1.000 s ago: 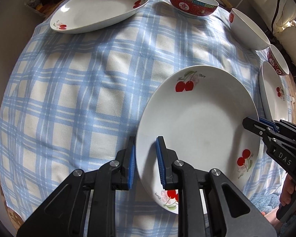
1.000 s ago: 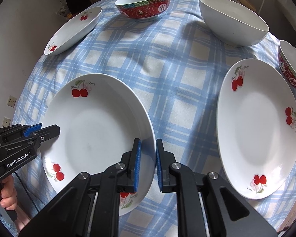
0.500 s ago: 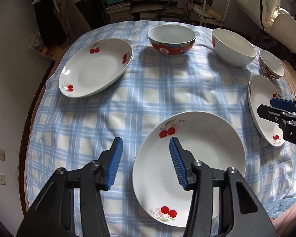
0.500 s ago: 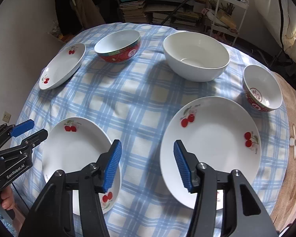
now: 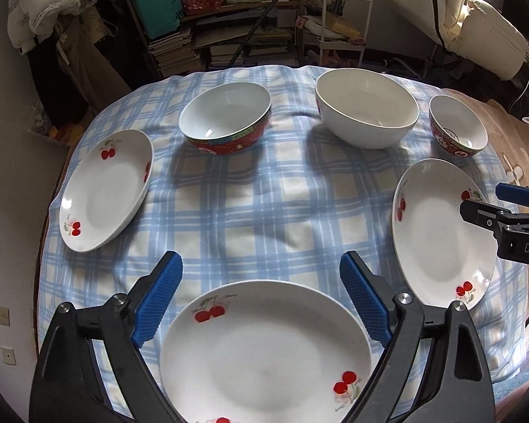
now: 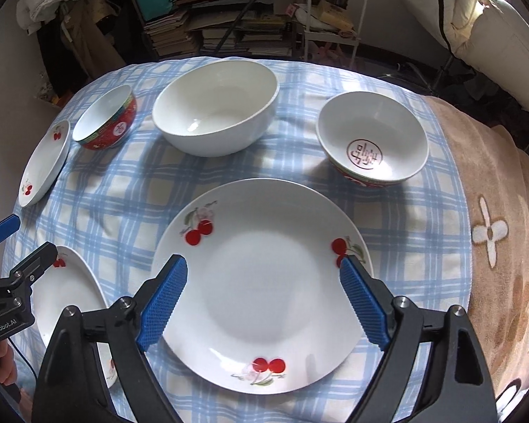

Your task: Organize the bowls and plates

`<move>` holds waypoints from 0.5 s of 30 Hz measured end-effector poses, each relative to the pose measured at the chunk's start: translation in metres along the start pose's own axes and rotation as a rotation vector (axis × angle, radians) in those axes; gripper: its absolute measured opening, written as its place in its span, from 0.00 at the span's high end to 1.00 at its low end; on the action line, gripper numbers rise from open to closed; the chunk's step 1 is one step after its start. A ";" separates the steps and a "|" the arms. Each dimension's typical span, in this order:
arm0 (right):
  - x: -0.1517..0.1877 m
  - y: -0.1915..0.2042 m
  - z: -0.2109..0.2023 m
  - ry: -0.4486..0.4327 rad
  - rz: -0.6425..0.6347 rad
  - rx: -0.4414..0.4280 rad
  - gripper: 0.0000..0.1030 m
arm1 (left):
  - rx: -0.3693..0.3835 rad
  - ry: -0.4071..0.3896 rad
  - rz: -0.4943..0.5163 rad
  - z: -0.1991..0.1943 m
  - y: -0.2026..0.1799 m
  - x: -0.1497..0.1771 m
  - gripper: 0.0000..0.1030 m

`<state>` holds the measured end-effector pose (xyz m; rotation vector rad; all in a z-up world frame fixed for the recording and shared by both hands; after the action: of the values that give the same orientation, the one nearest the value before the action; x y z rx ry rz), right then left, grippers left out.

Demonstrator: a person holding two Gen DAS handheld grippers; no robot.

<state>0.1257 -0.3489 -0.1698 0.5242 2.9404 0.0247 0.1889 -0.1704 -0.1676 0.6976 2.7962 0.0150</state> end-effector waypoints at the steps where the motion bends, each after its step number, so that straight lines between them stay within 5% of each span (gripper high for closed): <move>1: 0.000 -0.008 0.002 0.007 0.011 0.003 0.10 | 0.017 0.009 0.000 0.002 -0.006 -0.003 0.13; 15: 0.009 -0.071 0.029 0.086 0.141 -0.018 0.16 | 0.089 0.101 0.040 0.042 -0.072 -0.021 0.13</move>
<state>0.0975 -0.4125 -0.2033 0.7454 2.9770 0.0918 0.1839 -0.2458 -0.2086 0.7945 2.8935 -0.0688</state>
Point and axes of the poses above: each gripper's, at about its wrist camera, not at the fingertips, and z roughly the way its jaws point, y to its left, x to its underside, the point moved 7 cm from there along z, roughly the way its jaws point, and after that the axes turned 12 degrees about y, right-handed, at the moved point
